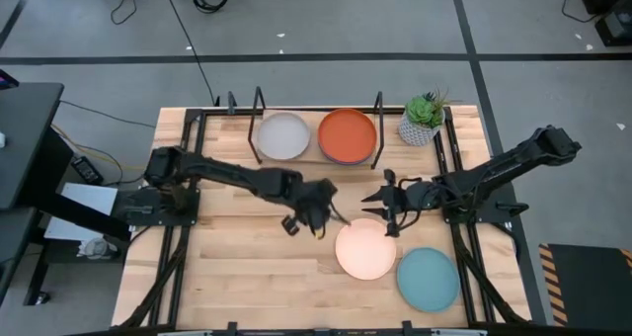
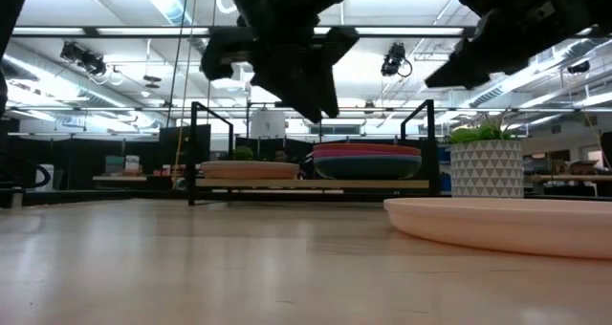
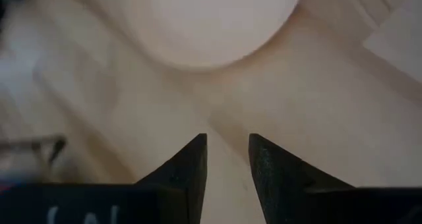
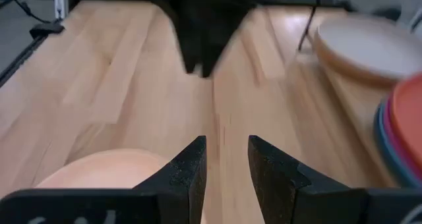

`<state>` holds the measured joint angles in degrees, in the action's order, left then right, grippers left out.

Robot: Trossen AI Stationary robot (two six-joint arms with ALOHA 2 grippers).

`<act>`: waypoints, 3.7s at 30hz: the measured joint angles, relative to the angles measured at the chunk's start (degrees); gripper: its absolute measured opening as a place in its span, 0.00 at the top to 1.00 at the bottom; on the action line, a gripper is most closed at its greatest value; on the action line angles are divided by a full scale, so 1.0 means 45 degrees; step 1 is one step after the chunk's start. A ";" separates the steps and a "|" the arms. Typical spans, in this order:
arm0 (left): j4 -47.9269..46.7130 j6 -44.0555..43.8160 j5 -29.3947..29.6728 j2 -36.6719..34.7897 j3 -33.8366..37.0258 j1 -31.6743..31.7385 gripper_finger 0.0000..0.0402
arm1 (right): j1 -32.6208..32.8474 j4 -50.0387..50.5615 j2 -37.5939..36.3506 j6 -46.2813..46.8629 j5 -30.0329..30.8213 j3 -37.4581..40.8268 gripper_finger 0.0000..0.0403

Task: Place and stack plates onto a shelf
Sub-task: Stack the light orange plate on top of the gray plate on the shelf, then stack the light blue plate on top of the light orange plate on the shelf

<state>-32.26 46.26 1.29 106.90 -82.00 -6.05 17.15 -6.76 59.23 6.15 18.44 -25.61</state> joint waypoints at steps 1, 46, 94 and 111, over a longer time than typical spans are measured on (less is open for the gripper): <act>0.0269 0.0358 -0.0001 0.0202 -0.0004 -0.0146 0.70 | 0.0088 0.0272 -0.0087 0.0343 0.0029 -0.0001 0.71; -0.3141 -0.3003 -0.2564 -0.0598 -0.0008 -0.0384 0.96 | 0.0942 0.2372 -0.1340 0.0814 0.1864 -0.0423 0.71; -0.2580 -0.3519 -0.0419 -0.1589 0.0393 0.2123 0.68 | 0.3383 0.7011 0.2464 0.2609 -0.2825 -0.2014 0.71; -0.2694 -0.3789 0.0385 -0.1599 0.0389 0.1503 0.68 | 0.4101 0.8628 0.4871 0.3889 -0.4892 -0.2050 0.71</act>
<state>-44.39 29.21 3.03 99.70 -80.25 0.71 35.61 32.07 81.15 23.65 -3.58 -34.83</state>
